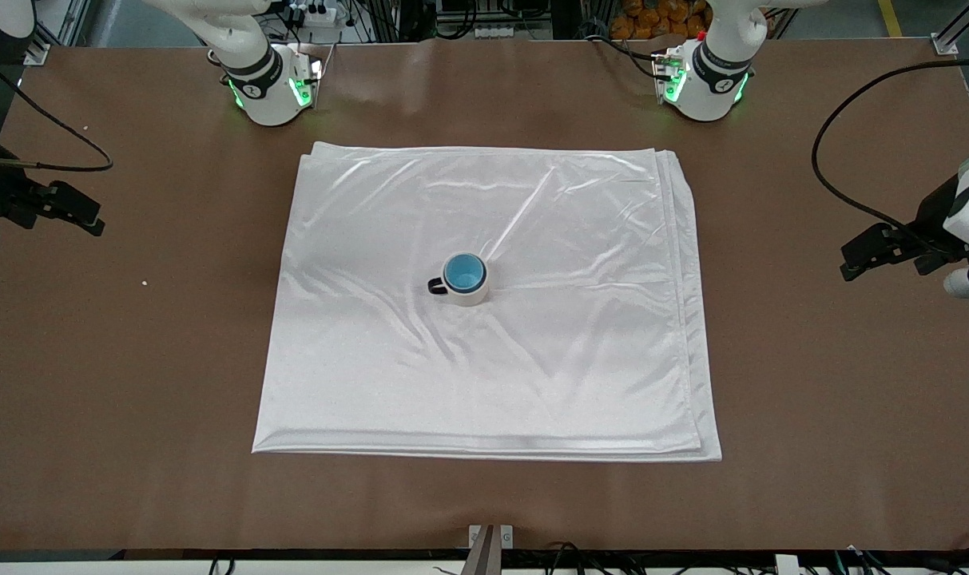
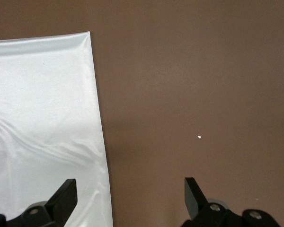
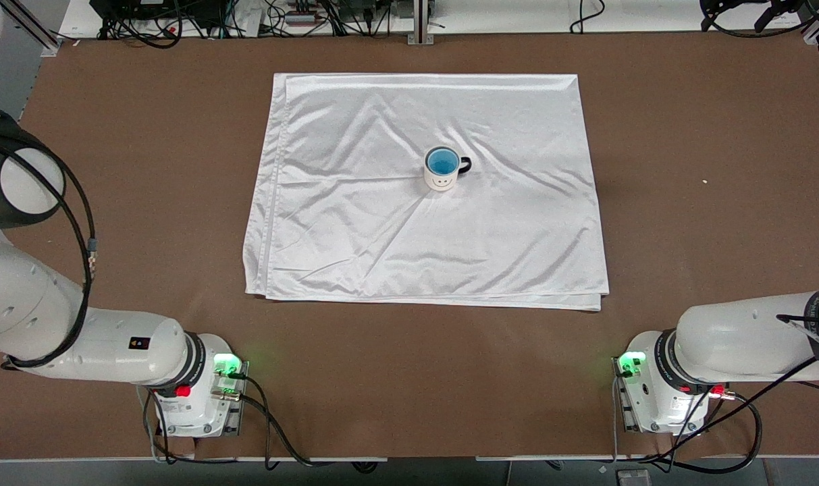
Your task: Place blue cup into white mug on cloth
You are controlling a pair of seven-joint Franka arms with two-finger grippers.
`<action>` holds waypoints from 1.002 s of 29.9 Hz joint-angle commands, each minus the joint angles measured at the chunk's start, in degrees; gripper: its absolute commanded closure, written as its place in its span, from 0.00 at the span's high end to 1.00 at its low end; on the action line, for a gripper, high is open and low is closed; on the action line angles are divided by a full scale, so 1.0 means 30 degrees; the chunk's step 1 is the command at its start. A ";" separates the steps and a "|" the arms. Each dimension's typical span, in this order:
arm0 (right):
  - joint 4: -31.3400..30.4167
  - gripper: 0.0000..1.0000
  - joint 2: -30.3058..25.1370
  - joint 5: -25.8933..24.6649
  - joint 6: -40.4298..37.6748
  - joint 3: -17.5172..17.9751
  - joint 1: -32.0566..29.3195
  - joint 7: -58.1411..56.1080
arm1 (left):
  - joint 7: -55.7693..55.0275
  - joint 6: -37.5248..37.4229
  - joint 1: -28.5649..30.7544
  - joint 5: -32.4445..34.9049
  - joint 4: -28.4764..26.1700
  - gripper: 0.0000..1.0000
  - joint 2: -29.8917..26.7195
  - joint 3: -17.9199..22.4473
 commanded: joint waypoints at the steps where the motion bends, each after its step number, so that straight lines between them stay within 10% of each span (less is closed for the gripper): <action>1: -0.0058 1.00 -0.0252 0.0107 -0.0092 -0.0039 0.0036 0.0074 | 0.0027 -0.0149 -0.0211 -0.0222 -0.0371 1.00 -0.0461 0.0277; 30: -0.0087 1.00 -0.0252 0.0370 -0.0092 -0.0069 -0.0022 0.0015 | 0.0262 -0.0559 -0.0240 -0.0368 -0.0370 1.00 -0.0490 0.0277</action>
